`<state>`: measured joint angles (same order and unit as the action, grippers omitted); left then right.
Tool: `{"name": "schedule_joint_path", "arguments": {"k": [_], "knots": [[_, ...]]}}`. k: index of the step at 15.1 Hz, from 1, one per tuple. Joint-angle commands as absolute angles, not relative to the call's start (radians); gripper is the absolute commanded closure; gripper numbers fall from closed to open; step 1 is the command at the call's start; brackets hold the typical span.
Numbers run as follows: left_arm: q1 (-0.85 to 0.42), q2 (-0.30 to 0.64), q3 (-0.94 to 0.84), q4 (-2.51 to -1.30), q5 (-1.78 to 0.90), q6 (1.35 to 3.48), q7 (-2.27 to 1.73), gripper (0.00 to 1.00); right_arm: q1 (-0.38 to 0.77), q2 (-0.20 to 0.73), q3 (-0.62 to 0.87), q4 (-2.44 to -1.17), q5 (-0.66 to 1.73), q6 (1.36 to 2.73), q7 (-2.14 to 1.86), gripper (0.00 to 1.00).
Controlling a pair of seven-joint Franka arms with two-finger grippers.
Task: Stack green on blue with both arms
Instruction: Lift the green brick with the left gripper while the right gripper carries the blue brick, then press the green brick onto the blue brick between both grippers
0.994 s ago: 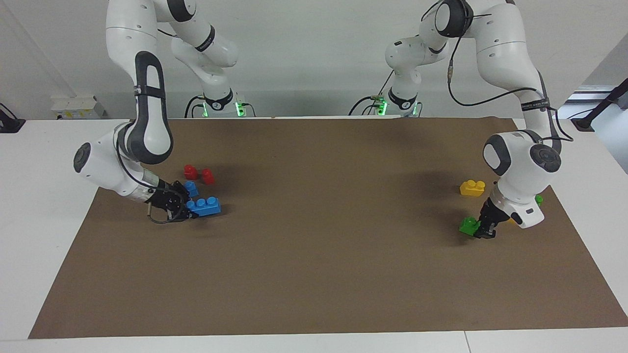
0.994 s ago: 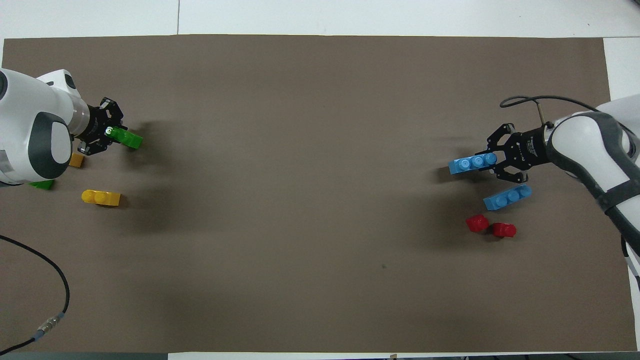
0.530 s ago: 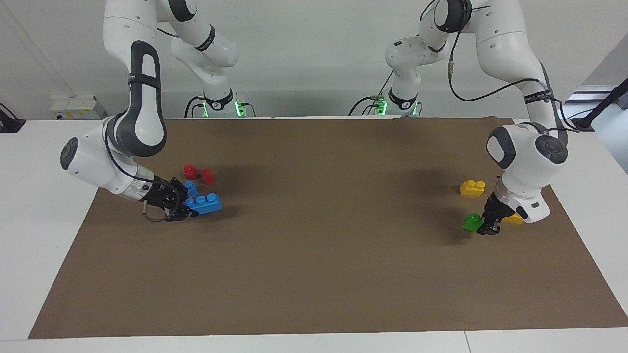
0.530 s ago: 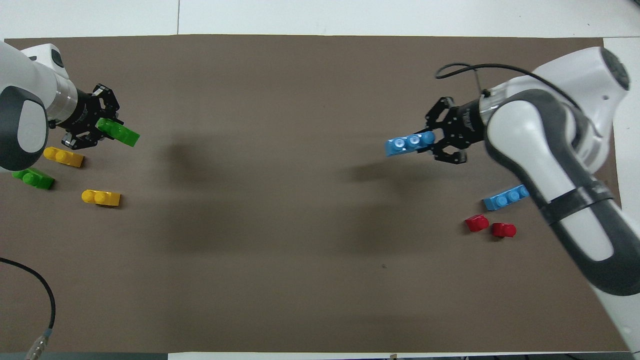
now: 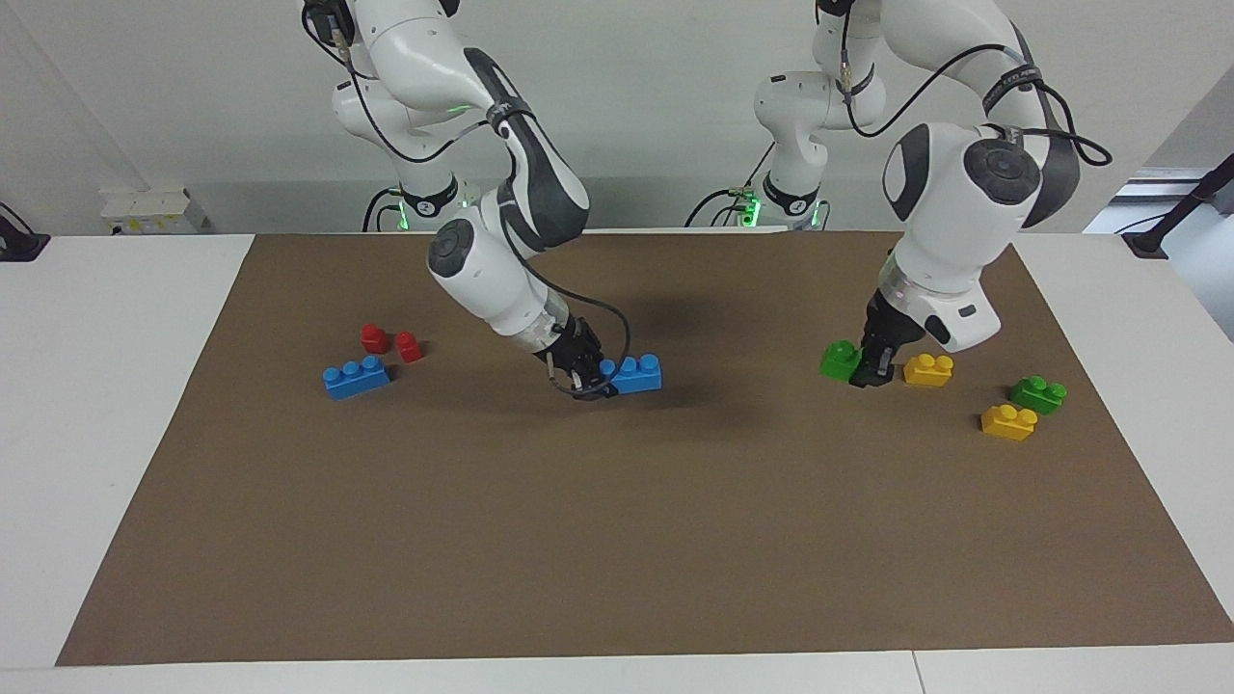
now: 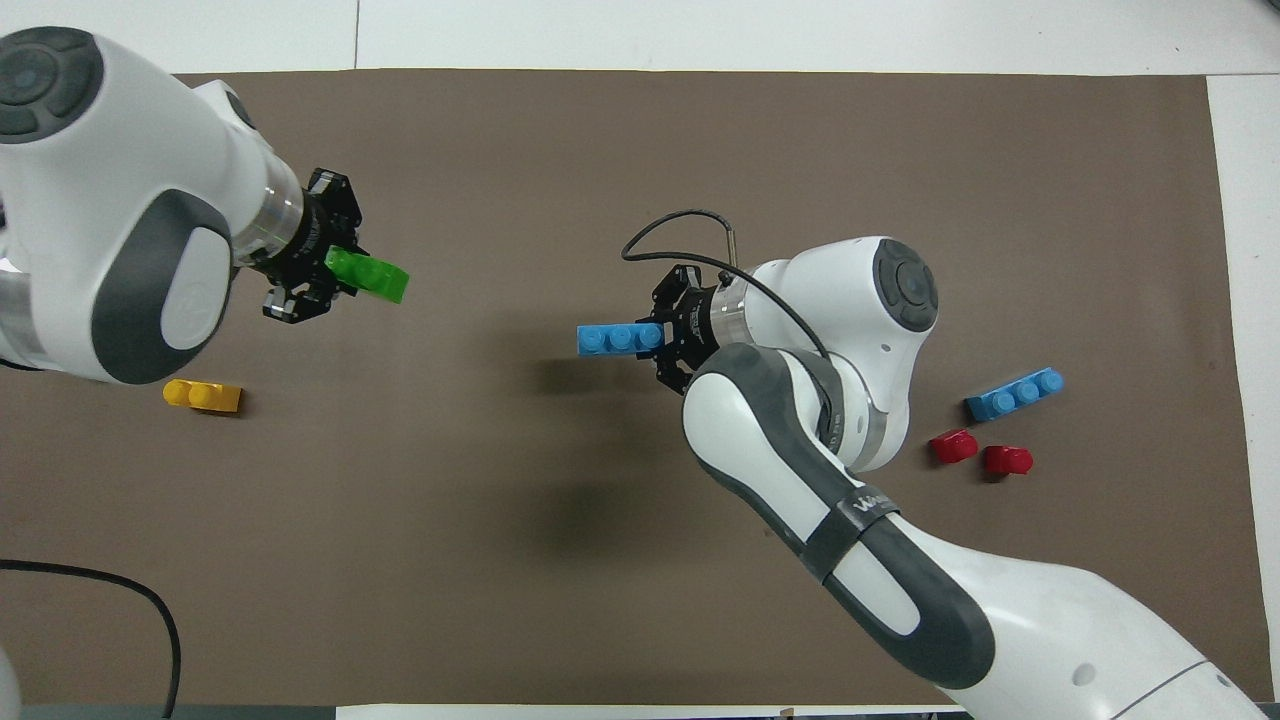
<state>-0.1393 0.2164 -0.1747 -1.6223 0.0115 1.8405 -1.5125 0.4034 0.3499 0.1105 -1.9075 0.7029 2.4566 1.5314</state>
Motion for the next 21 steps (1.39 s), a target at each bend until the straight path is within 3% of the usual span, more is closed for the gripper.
{"name": "schedule_joint_path", "arguments": {"k": [1, 6, 13, 21], "knots": [[-0.213, 0.181, -0.161, -1.686, 0.002, 1.886, -1.665, 1.0, 0.442, 0.382, 0.104, -1.936, 0.759, 2.532, 1.545, 1.0], [-0.337, 0.13, -0.156, -1.884, 0.027, 2.164, -1.887, 1.0, 0.48, 0.419, 0.101, -1.95, 0.759, 2.585, 1.612, 1.0], [-0.426, 0.178, -0.158, -1.945, 0.168, 2.264, -2.149, 1.0, 0.494, 0.426, 0.103, -2.019, 0.759, 2.689, 1.612, 1.0], [-0.491, 0.268, -0.158, -1.944, 0.276, 2.312, -2.267, 1.0, 0.494, 0.425, 0.103, -2.037, 0.759, 2.701, 1.614, 1.0]]}}
